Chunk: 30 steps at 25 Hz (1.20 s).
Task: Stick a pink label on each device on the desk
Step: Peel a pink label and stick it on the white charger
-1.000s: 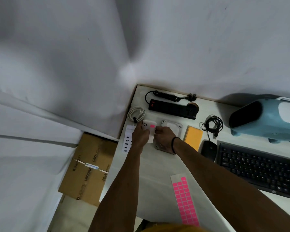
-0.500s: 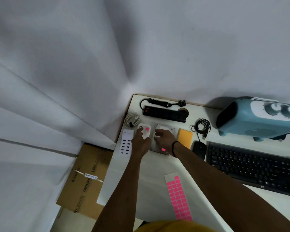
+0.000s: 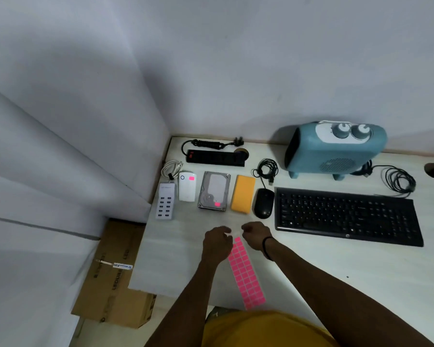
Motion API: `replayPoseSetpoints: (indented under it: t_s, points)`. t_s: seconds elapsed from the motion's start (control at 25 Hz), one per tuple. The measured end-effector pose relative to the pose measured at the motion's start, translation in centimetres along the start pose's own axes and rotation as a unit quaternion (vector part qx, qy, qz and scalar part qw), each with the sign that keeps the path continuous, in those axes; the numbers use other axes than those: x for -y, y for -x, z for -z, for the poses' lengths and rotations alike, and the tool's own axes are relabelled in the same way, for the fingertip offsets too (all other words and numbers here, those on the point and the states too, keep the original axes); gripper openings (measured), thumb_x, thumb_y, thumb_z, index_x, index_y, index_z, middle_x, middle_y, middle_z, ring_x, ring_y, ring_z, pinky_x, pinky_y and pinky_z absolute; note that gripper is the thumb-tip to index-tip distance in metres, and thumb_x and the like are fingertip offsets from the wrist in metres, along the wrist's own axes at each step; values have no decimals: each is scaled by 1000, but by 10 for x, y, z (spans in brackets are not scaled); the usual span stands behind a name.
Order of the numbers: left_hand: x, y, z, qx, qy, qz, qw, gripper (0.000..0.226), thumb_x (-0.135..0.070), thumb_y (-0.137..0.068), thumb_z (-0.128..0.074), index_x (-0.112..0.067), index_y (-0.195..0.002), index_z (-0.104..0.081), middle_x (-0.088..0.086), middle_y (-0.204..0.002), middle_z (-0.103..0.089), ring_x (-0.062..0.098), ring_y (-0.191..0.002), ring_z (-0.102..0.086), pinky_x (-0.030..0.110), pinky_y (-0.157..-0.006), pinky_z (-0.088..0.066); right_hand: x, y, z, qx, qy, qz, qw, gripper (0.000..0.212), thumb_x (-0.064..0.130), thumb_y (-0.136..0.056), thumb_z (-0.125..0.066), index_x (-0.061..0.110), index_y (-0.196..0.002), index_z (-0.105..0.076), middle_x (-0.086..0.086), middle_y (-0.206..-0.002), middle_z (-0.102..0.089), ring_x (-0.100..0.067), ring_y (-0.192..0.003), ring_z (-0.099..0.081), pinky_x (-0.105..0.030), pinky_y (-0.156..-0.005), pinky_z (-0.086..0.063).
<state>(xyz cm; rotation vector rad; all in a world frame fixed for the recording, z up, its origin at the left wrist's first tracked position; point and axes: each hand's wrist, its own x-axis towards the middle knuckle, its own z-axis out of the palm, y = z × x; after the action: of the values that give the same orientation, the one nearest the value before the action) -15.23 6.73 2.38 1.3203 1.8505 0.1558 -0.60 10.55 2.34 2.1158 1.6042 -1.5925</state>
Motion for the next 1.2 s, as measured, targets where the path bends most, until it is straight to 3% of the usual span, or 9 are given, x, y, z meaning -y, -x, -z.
replayPoseSetpoints:
  t_s: [0.2,0.32,0.56,0.68,0.8,0.88,0.96,1.04,1.2]
  points:
    - [31,14,-42,98,-95,-18,991,40,-31,-98,-48,-6,-119,-71,15,-120,-71,35,-109,-66,42,-99,-51,-34,9,-20,25,39,-58,997,50,21,-95,-55,11,-143,-49,-9,-150,-46,-27,-137,-44,-30,-109,-37]
    - [22,25,-38,110,-109,-1,988,35,-17,-98,-54,-7,-131,-59,14,-136,-57,33,-120,-59,37,-101,-50,-32,11,-29,8,1,-80,997,55,23,-92,-61,7,-142,-48,-13,-146,-49,-30,-133,-48,-33,-107,-42]
    - [25,29,-47,148,-142,-33,978,41,-16,-99,-55,-6,-139,-47,19,-148,-39,37,-134,-40,42,-112,-38,-24,4,-38,44,-143,-183,972,16,15,-84,-70,3,-95,-69,-15,-95,-65,-24,-80,-59,-34,-70,-49]
    - [27,26,-41,157,-156,-41,974,44,-13,-97,-57,-6,-140,-50,15,-150,-39,36,-137,-40,38,-111,-36,-24,0,-41,55,-45,-149,986,20,20,-86,-68,5,-98,-71,-12,-91,-67,-23,-78,-59,-29,-63,-46]
    - [28,20,-28,116,-48,-10,992,45,-31,-91,-49,-5,-121,-70,21,-129,-63,39,-120,-61,38,-99,-50,-17,2,-32,30,114,-63,991,19,20,-89,-59,11,-93,-75,-11,-97,-72,-25,-83,-63,-29,-70,-51]
    - [26,16,-14,55,70,55,995,46,-38,-93,-55,-8,-126,-67,17,-125,-67,35,-116,-64,39,-98,-51,-10,5,-20,17,113,-13,993,21,24,-92,-59,10,-91,-75,-11,-97,-72,-28,-91,-66,-30,-74,-50]
    - [19,13,2,-9,205,135,969,59,-37,-92,-69,-12,-143,-52,12,-133,-61,29,-120,-61,42,-104,-50,0,8,-8,16,44,20,999,17,25,-92,-63,12,-85,-72,-9,-91,-70,-26,-87,-65,-33,-79,-53]
    - [8,11,14,2,359,177,916,56,-33,-90,-74,-11,-139,-55,9,-126,-68,28,-111,-66,46,-99,-53,12,12,7,16,-23,38,999,10,25,-90,-67,19,-83,-70,-8,-94,-73,-26,-90,-68,-39,-86,-57]
    - [-12,10,30,-3,449,113,886,40,-21,-90,-75,-4,-126,-67,11,-108,-77,31,-100,-73,51,-93,-58,30,24,32,-5,-46,101,994,4,22,-89,-69,19,-90,-71,-3,-94,-74,-21,-91,-70,-33,-83,-57]
